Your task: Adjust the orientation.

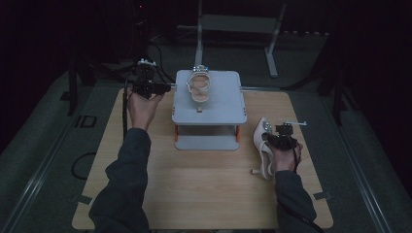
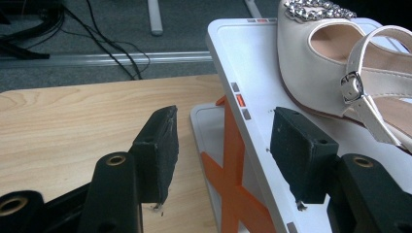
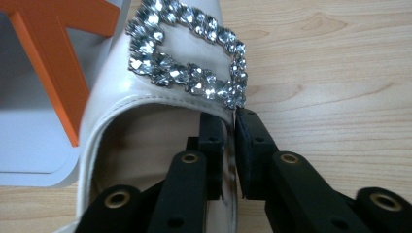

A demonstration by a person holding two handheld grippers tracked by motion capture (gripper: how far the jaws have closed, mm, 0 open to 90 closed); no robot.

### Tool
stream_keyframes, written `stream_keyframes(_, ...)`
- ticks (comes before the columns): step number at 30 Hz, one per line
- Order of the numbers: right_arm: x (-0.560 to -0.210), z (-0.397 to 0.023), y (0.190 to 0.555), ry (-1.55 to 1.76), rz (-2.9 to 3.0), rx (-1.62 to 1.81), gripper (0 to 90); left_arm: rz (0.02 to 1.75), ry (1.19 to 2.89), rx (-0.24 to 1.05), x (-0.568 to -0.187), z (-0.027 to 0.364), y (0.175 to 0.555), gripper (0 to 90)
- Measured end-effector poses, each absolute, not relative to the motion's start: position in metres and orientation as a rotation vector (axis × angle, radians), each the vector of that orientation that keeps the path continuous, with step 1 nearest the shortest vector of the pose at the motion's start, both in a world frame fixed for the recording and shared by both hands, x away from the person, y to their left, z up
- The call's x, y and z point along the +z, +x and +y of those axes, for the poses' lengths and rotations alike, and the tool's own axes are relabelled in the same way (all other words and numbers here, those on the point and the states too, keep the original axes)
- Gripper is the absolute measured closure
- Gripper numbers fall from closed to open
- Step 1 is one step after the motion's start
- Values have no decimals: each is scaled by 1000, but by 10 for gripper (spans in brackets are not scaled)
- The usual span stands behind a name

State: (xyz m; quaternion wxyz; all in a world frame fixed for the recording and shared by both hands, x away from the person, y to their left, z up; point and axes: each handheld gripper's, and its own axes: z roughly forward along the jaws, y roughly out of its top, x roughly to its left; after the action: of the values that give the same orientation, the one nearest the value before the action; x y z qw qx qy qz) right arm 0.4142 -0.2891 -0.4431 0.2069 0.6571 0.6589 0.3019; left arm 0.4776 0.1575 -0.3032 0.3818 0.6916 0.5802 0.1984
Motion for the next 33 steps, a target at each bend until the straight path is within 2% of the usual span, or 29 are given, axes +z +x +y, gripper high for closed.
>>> stream_keyframes(13,-418,-273,413,1749,1853,938,615,1475,1771,510,-303,157,477,439)
stream_keyframes(21,-411,-267,394,1676,1916,966,501,1479,1775,513,-304,157,477,439)
stream_keyframes(27,-415,-256,385,1630,1982,925,423,1471,1787,509,-305,152,477,439)
stream_keyframes(33,-429,-256,386,1671,1995,867,404,1473,1789,510,-305,154,477,438)
